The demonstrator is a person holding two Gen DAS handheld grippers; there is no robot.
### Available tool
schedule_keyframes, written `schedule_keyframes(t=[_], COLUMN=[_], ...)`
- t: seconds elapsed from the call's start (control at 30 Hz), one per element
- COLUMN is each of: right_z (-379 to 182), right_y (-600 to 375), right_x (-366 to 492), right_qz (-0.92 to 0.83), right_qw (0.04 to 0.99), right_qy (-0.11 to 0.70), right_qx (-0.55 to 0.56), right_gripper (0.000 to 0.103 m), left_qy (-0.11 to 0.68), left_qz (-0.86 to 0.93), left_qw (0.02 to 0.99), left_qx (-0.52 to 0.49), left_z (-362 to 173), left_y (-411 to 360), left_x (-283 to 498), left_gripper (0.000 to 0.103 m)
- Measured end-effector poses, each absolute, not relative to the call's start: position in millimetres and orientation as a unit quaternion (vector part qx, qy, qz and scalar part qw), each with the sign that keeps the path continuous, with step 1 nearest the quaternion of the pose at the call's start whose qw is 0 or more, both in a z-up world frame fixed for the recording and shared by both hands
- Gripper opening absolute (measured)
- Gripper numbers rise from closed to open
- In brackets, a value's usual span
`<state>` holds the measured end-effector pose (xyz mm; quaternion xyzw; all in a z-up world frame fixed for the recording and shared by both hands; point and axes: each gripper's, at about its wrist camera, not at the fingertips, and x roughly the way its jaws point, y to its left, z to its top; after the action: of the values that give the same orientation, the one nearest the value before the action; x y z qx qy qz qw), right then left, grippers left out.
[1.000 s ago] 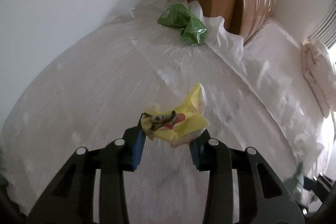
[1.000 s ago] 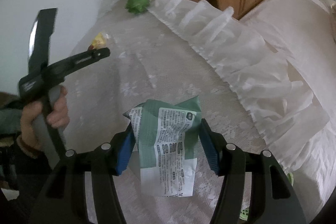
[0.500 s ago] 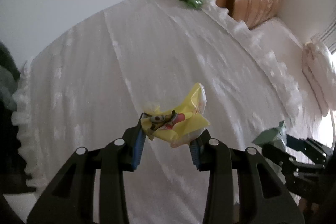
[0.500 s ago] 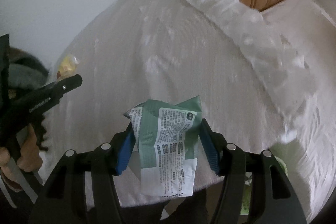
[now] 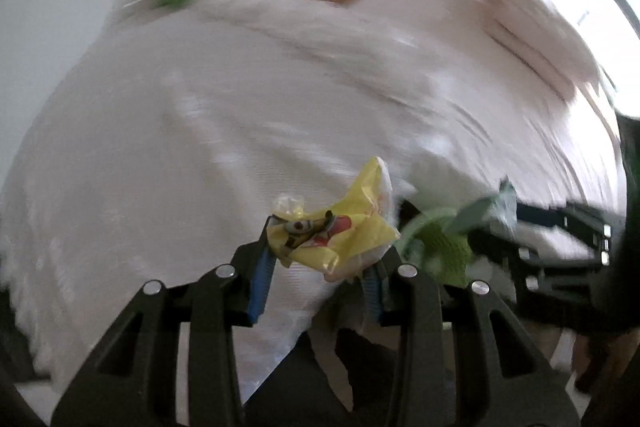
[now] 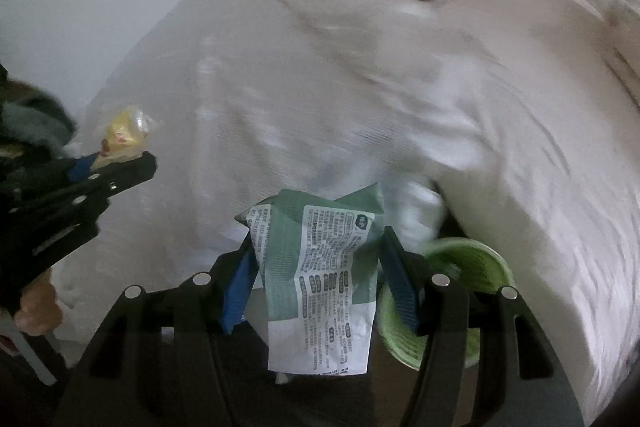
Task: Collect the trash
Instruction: 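Carry both items to the green wastebasket and release them inside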
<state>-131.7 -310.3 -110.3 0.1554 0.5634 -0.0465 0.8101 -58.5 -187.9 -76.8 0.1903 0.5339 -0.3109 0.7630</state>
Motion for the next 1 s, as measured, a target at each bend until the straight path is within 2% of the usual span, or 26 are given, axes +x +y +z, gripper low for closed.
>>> schedule_keyframes(t=[0.3,0.73,0.77,0.83,0.87,1.0], right_z=[-144.6,-169.2,-173.2,-174.4,-174.3,-176.4], right_y=[-400.6,-454.7,-454.6,-456.9,-456.8,-458.9], right_x=[-262.7,-337.9,-335.1,-335.9,-335.5,-334.4], right_qz=[-0.199,-0.233,-0.234,-0.235,-0.235,-0.236], right_qw=[0.764,0.742,0.742,0.741,0.741,0.738], right_qy=[0.56,0.551,0.551,0.55,0.551,0.554], right_qx=[0.251,0.303,0.303,0.304,0.304,0.305], right_gripper=[0.061,0.061,0.061,0.061,0.061,0.061], left_qy=[0.529,0.528,0.525,0.516,0.511,0.498], left_qz=[-0.458,-0.476,-0.477,-0.481,-0.482,-0.487], left_qw=[0.641,0.594,0.595,0.598,0.601,0.608], left_qx=[0.316,0.376,0.378,0.381,0.382,0.383], left_z=[-131.8,-165.5,-164.0,-161.7,-159.9,-153.3], left_y=[-310.9,-350.9,-350.3,-352.5,-352.7,-354.3], left_x=[-152.0,-198.8,-200.1,-202.2,-203.1,-206.0], left_gripper=[0.037,0.037,0.04,0.055,0.067,0.086])
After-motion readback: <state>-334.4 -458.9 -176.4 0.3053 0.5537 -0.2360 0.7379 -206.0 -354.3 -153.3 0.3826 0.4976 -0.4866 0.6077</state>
